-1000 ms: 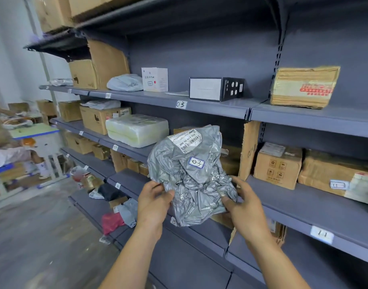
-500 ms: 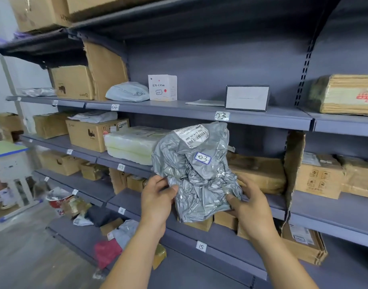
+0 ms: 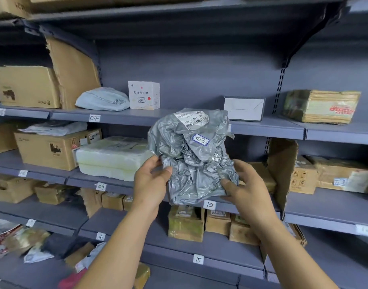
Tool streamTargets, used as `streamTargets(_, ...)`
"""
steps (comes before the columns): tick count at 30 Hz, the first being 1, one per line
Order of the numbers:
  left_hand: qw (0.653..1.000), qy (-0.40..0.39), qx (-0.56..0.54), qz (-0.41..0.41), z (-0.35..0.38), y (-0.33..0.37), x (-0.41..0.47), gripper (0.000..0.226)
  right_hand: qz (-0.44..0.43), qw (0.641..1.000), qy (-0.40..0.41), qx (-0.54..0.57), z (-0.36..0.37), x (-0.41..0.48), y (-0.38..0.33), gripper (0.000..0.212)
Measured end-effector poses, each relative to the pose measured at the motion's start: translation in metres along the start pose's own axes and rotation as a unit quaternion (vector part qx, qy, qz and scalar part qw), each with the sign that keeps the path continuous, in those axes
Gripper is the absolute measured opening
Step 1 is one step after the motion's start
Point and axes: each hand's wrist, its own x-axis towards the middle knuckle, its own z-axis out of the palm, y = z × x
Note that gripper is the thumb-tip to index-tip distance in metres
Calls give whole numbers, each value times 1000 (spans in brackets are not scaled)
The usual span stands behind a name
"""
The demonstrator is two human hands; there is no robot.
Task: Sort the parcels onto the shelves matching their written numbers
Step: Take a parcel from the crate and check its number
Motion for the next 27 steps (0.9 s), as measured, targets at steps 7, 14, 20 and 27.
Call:
streamTargets(7, 996, -38, 41, 65, 17, 40, 76, 30, -22, 1000, 16, -11, 2, 65, -40, 53)
streamTargets(14, 993, -44, 48, 94, 39, 60, 149, 36, -62, 989, 36, -133, 8, 134, -68, 56)
streamTargets(20, 985, -142, 89, 41, 44, 59, 195, 32, -35, 978, 36, -201, 18, 168, -85, 45)
streamTargets(27, 962, -248, 106, -44, 40, 45, 253, 66, 0, 971, 80, -224, 39, 202, -81, 60)
